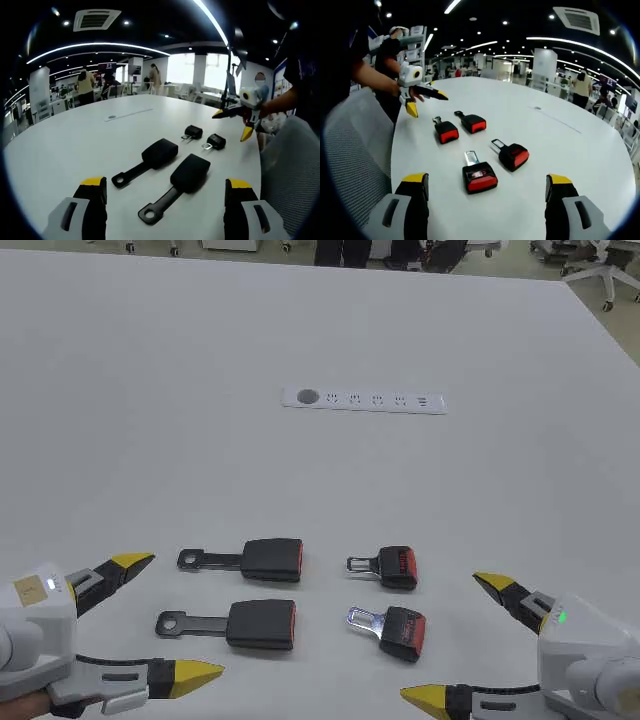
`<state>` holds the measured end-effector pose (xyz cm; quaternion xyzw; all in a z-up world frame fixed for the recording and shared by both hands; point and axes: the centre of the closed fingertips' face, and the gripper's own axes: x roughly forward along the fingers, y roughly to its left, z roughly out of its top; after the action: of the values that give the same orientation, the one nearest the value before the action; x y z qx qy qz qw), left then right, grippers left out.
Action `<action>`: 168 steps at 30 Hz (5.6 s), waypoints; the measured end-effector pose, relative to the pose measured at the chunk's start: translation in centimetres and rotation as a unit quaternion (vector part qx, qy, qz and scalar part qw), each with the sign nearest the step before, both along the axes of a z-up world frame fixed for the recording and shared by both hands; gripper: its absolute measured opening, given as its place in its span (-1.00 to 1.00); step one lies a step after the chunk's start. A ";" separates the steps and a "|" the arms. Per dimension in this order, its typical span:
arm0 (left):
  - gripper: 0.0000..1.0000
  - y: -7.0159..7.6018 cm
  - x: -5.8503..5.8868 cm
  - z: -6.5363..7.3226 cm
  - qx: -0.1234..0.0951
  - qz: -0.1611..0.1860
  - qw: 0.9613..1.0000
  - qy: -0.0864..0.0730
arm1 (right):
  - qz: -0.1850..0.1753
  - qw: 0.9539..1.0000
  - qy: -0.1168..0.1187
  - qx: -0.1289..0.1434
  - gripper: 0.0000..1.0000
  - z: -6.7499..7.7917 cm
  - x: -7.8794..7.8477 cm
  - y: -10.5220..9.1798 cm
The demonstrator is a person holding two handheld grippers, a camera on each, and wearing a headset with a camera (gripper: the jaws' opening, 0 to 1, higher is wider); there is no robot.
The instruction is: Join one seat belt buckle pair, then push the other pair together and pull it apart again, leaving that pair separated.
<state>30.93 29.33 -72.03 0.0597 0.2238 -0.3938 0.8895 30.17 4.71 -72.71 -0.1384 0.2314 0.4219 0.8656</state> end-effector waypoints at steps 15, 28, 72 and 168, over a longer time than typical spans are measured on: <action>0.99 0.1 0.0 0.0 -0.001 -0.003 1.000 -0.002 | 0.002 1.000 -0.004 -0.002 0.98 0.3 -0.1 0.1; 0.99 -0.6 -0.2 0.6 -0.001 -0.003 1.000 -0.002 | 0.003 1.000 -0.008 -0.004 0.98 0.3 0.1 -0.2; 0.21 -3.3 -1.0 -0.9 0.100 -0.148 0.983 0.031 | 0.106 0.990 0.025 -0.091 0.28 -1.5 -0.5 0.4; -0.36 -5.8 -0.6 -5.6 0.235 -0.324 0.912 0.085 | 0.303 0.935 0.055 -0.176 -0.40 -4.2 0.1 8.9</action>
<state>30.28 23.50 -77.66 0.3025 0.3530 -0.6003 0.6507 30.26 13.56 -76.93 -0.3284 0.2962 0.6238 0.6445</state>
